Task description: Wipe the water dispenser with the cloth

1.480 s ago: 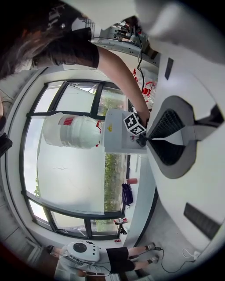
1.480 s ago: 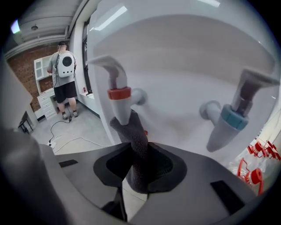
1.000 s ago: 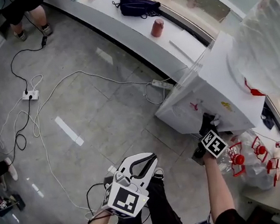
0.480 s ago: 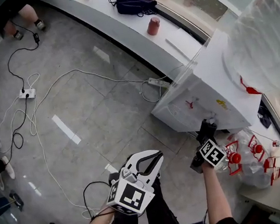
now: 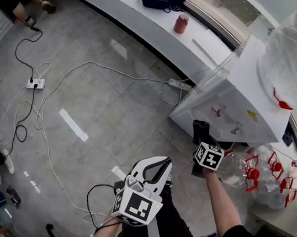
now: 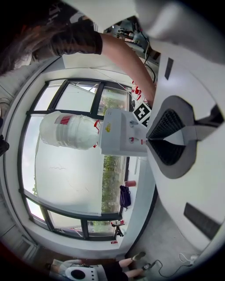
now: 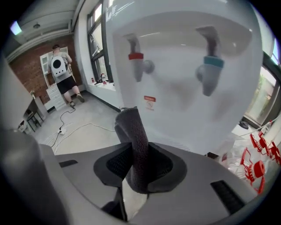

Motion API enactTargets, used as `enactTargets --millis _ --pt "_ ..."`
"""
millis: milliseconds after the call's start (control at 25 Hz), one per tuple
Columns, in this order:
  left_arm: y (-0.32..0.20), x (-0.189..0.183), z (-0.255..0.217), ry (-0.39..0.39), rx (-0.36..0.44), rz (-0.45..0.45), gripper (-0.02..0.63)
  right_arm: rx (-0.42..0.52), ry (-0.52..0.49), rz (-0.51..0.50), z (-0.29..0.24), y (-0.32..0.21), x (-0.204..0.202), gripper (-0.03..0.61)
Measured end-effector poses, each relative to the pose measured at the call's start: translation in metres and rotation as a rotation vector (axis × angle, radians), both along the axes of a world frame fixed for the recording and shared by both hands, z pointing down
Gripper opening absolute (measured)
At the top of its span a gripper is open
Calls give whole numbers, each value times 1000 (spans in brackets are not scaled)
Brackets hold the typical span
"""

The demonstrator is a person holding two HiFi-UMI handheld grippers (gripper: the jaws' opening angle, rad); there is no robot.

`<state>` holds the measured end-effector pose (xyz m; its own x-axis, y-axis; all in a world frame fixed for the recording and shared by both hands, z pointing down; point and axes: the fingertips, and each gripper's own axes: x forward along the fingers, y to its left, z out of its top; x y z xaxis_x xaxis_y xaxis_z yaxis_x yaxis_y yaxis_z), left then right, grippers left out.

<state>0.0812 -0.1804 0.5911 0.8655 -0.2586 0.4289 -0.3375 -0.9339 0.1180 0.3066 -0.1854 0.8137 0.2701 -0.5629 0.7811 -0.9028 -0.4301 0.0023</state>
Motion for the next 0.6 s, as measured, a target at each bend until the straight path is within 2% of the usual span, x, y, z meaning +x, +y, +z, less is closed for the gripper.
enactTargets --millis 200,360,440,600 --pt "-11 -21 18 -17 -5 -56 20 -13 7 -105 22 -47 -24 104" --pt "-19 -32 38 -19 -17 -100 19 -25 13 -154 41 -74 -28 106" --pt "-21 -35 47 -19 -18 -117 20 -21 8 -143 46 -83 -23 106" --pt "-24 -41 61 -17 -25 -144 20 -8 -3 -47 48 -88 -3 106"
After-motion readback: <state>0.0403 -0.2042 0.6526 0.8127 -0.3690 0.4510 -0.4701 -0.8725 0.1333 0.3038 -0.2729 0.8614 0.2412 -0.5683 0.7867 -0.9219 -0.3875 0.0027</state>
